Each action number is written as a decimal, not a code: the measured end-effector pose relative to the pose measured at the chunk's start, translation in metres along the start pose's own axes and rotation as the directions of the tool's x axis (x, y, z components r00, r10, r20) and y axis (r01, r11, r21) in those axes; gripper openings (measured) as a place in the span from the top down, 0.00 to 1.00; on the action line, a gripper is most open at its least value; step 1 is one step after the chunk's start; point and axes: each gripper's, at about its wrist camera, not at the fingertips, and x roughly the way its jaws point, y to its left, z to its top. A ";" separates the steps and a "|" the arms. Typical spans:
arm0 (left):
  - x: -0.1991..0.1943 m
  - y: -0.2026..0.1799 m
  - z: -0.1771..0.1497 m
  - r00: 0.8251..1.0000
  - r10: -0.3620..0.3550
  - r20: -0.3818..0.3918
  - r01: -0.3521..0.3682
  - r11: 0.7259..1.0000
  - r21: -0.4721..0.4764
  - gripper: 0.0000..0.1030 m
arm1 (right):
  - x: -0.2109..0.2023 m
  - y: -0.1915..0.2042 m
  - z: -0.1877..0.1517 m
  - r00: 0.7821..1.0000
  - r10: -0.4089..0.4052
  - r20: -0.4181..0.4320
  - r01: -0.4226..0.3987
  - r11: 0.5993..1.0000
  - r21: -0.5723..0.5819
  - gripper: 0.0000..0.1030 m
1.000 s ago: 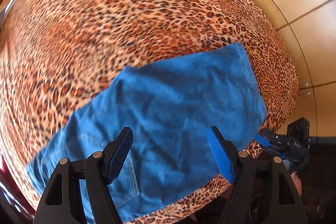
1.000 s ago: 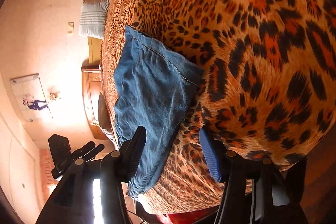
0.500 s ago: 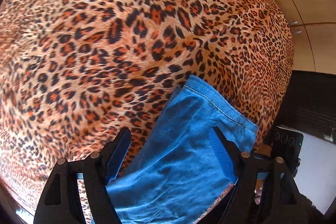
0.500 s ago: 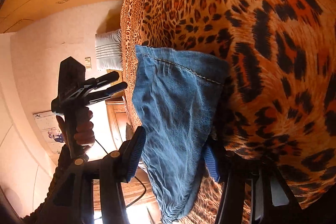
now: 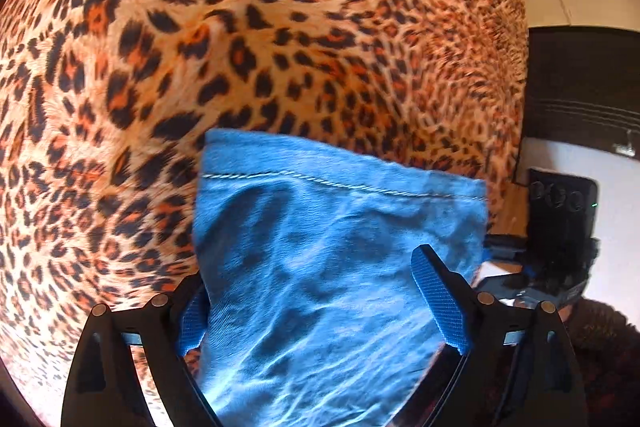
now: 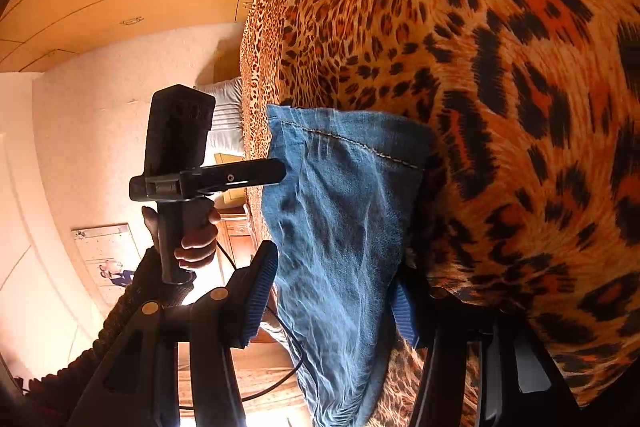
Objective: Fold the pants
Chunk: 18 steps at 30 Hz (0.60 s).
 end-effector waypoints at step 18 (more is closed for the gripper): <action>-0.048 -0.025 -0.069 0.959 0.060 0.278 -0.050 0.998 -0.044 0.91 | 0.005 0.046 -0.005 0.991 -0.131 -0.020 0.123 0.966 -0.226 0.92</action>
